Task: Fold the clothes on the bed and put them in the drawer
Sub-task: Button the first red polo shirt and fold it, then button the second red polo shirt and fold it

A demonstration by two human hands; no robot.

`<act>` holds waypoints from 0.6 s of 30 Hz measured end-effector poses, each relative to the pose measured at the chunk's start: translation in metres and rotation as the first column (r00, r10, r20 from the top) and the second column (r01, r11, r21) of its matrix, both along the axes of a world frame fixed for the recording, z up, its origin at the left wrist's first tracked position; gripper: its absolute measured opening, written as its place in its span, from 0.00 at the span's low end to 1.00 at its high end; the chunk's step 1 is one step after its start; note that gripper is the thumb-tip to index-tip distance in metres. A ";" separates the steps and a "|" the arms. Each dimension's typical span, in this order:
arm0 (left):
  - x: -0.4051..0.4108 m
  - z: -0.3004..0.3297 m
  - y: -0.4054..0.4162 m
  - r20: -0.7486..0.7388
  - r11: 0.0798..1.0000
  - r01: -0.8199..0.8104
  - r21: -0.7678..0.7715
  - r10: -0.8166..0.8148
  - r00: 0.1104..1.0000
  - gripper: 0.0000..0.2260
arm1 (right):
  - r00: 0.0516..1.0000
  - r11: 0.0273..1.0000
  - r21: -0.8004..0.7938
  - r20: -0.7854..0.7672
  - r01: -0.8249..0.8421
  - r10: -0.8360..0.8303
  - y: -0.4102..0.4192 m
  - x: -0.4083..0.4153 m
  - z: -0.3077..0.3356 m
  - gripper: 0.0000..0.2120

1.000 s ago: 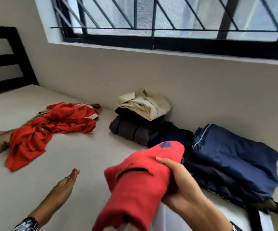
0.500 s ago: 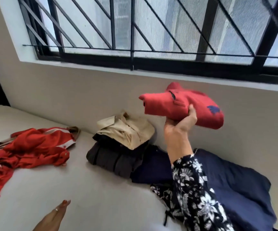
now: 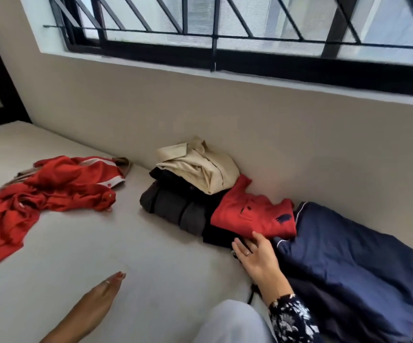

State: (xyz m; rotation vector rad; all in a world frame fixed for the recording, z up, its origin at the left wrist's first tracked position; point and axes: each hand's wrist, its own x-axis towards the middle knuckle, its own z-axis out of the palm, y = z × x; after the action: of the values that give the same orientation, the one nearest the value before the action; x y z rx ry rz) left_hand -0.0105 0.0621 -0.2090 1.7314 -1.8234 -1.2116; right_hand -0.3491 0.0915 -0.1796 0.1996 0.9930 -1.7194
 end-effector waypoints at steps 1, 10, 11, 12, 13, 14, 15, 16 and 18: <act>0.000 0.000 0.002 0.015 1.000 0.012 0.021 -0.012 1.000 0.21 | 0.999 0.999 0.019 -0.009 -0.046 0.046 0.005 0.004 0.000 0.08; 0.017 0.041 0.018 -0.017 0.999 -0.024 0.021 0.024 1.000 0.24 | 0.845 0.866 0.075 -0.194 -0.494 0.498 0.002 0.075 0.050 0.08; 0.022 0.043 0.017 -0.016 0.999 -0.039 0.011 0.039 0.999 0.24 | 0.827 0.852 0.082 -0.209 -0.518 0.523 -0.003 0.085 0.052 0.08; 0.026 0.048 0.017 -0.010 0.999 -0.050 -0.003 0.050 0.999 0.24 | 0.804 0.834 0.095 -0.227 -0.544 0.550 -0.009 0.094 0.054 0.08; 0.036 0.053 0.017 -0.017 0.997 -0.070 -0.021 0.069 0.997 0.24 | 0.771 0.808 0.110 -0.246 -0.579 0.587 -0.018 0.109 0.055 0.08; 0.037 0.059 0.015 -0.016 0.997 -0.070 -0.041 0.070 0.997 0.23 | 0.744 0.788 0.129 -0.269 -0.602 0.612 -0.023 0.116 0.057 0.07; 0.047 0.063 0.013 -0.020 0.993 -0.094 -0.068 0.093 0.995 0.23 | 0.698 0.751 0.154 -0.290 -0.642 0.655 -0.031 0.131 0.058 0.07; 0.059 0.065 0.011 -0.020 0.990 -0.118 -0.081 0.117 0.993 0.22 | 0.650 0.713 0.182 -0.306 -0.677 0.696 -0.039 0.147 0.061 0.07; 0.084 0.057 0.001 0.015 0.978 -0.181 -0.101 0.184 0.983 0.23 | 0.569 0.653 0.229 -0.341 -0.722 0.749 -0.053 0.174 0.059 0.08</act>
State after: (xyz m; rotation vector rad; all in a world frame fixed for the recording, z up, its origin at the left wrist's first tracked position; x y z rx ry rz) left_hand 0.0732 0.0633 -0.1524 1.8187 -1.6655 -1.0146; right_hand -0.1747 0.0381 -0.1205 -0.5195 1.2081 -0.9380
